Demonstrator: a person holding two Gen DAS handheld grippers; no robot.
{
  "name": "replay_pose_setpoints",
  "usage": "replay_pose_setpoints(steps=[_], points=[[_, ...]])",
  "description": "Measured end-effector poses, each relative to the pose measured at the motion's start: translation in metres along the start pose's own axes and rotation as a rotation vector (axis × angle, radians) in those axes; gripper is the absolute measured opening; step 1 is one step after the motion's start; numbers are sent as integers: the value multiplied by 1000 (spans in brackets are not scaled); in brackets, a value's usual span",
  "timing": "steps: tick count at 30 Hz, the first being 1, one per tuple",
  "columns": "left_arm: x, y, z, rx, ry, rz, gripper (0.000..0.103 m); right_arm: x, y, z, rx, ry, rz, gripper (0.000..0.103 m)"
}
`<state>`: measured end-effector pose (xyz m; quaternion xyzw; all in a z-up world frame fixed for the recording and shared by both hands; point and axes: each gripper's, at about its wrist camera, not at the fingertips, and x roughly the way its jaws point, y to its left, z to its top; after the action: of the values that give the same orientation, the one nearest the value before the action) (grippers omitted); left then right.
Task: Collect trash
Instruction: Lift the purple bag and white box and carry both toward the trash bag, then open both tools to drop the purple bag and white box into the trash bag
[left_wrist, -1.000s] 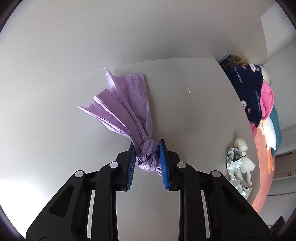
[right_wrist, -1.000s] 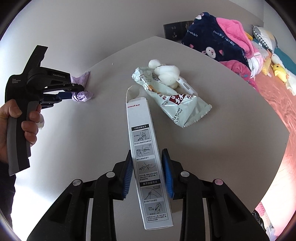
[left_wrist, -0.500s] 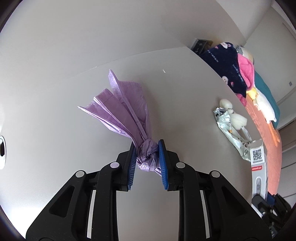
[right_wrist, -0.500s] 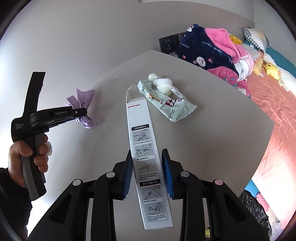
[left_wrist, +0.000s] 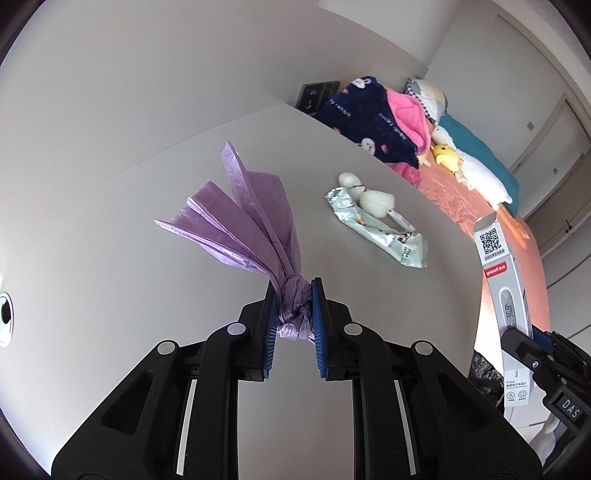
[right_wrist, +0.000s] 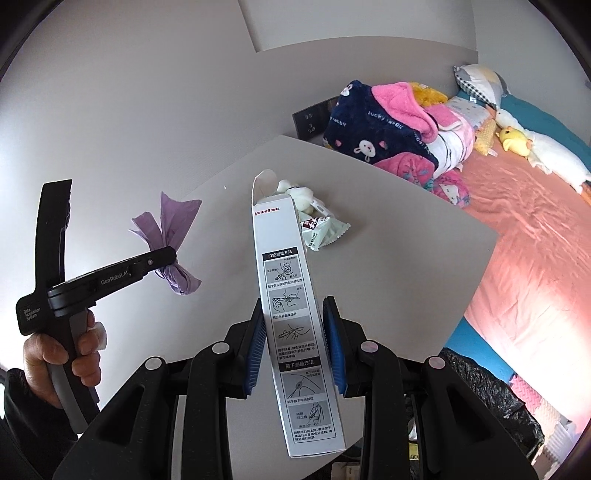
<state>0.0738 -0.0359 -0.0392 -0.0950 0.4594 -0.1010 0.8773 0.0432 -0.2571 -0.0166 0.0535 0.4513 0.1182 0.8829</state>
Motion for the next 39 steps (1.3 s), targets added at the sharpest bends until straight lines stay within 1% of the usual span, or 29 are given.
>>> replay_pose_setpoints(steps=[13,25,32,39], points=[[-19,-68,-12,147,-12,-116,17,-56,-29,-16,57,-86,-49,32],[-26,-128,-28,276,10,-219,17,-99,-61,-42,133,-135,-106,32],[-25,-159,-39,346,37,-278,17,-121,-80,-58,191,-151,-144,32],[-28,-193,-57,435,69,-340,17,-142,-99,-74,239,-170,-182,32]])
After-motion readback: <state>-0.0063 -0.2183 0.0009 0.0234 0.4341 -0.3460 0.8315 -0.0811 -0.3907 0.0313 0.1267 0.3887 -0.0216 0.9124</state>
